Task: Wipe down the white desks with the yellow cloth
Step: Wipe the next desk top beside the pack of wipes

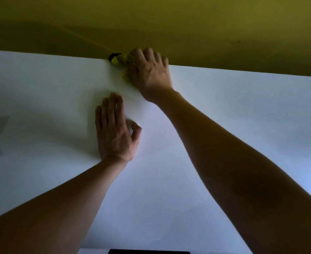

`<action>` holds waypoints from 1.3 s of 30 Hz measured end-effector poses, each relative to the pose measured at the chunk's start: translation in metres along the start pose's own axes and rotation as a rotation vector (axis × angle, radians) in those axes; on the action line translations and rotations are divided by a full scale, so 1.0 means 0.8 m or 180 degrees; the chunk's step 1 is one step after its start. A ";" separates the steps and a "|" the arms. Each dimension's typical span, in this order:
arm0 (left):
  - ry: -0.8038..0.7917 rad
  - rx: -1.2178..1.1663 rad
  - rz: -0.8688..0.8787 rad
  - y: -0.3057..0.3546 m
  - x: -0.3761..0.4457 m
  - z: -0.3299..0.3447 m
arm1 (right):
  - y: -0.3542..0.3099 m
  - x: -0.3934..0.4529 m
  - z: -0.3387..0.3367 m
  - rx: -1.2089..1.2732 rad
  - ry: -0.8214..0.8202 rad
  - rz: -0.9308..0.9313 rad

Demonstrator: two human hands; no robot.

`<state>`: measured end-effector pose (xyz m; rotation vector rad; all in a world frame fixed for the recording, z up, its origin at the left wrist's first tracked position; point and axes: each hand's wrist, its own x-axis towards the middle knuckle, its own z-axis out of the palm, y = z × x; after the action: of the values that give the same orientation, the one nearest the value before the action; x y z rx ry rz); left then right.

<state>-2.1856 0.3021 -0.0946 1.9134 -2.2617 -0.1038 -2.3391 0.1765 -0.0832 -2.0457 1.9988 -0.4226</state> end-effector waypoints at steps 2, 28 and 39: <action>0.0011 -0.0006 -0.0014 0.000 -0.001 0.000 | 0.042 -0.017 -0.014 0.0022 0.0102 0.0177; 0.0003 0.0039 0.0061 0.003 -0.002 0.002 | 0.122 -0.049 -0.050 -0.0081 0.0246 0.0548; -0.0057 -0.0457 0.0599 0.183 -0.016 0.023 | 0.278 -0.106 -0.116 -0.0284 0.0415 0.0764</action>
<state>-2.3292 0.3382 -0.0893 1.6278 -2.3625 -0.2511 -2.5818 0.2576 -0.0834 -1.8374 2.3459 -0.4335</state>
